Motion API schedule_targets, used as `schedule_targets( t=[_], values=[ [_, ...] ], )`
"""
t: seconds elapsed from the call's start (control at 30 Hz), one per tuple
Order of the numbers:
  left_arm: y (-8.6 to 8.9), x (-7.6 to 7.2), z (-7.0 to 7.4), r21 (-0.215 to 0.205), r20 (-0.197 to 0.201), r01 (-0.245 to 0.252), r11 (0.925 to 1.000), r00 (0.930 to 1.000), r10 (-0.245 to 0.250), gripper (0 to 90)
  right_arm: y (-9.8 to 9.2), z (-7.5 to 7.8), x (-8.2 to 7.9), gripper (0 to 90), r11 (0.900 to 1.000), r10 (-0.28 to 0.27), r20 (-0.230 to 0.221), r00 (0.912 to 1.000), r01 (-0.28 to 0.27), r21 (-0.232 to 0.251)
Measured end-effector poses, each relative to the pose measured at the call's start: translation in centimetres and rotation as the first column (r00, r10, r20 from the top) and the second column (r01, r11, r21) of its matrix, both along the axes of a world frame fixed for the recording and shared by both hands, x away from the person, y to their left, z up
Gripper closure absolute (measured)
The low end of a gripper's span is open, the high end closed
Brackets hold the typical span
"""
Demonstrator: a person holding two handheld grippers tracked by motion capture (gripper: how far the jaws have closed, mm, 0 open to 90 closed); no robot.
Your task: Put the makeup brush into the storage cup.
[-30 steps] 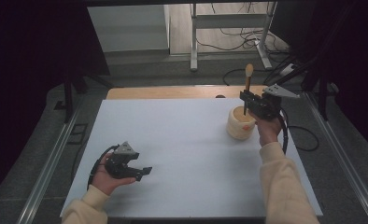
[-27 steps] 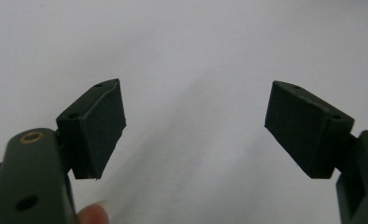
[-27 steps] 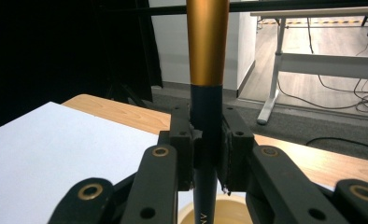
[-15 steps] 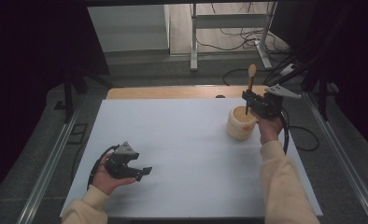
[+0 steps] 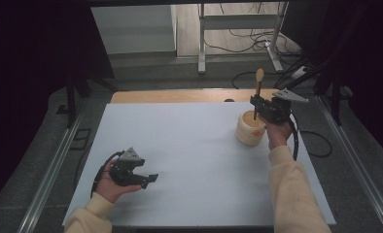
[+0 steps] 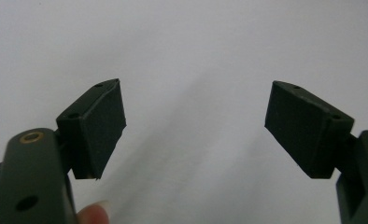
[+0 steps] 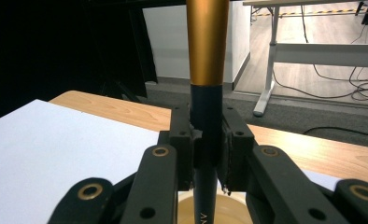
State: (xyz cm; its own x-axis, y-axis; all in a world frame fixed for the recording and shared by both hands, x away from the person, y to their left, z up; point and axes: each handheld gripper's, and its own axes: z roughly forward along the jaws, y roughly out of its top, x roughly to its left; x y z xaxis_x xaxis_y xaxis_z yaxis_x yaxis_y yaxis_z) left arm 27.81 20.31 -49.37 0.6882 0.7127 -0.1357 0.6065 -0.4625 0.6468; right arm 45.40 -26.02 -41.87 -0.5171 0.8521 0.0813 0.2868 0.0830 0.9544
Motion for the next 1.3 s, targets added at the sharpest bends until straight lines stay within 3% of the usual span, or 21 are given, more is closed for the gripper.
schedule_targets(
  t=[1.3],
  values=[
    [0.0, 0.0, -0.1, 0.005, -0.002, 0.003, 1.0, 1.0, -0.003, 20.9, -0.2, -3.4, 0.5, 78.6, 1.0, -0.019, -0.057, 0.9982, 0.018, -0.021]
  ],
)
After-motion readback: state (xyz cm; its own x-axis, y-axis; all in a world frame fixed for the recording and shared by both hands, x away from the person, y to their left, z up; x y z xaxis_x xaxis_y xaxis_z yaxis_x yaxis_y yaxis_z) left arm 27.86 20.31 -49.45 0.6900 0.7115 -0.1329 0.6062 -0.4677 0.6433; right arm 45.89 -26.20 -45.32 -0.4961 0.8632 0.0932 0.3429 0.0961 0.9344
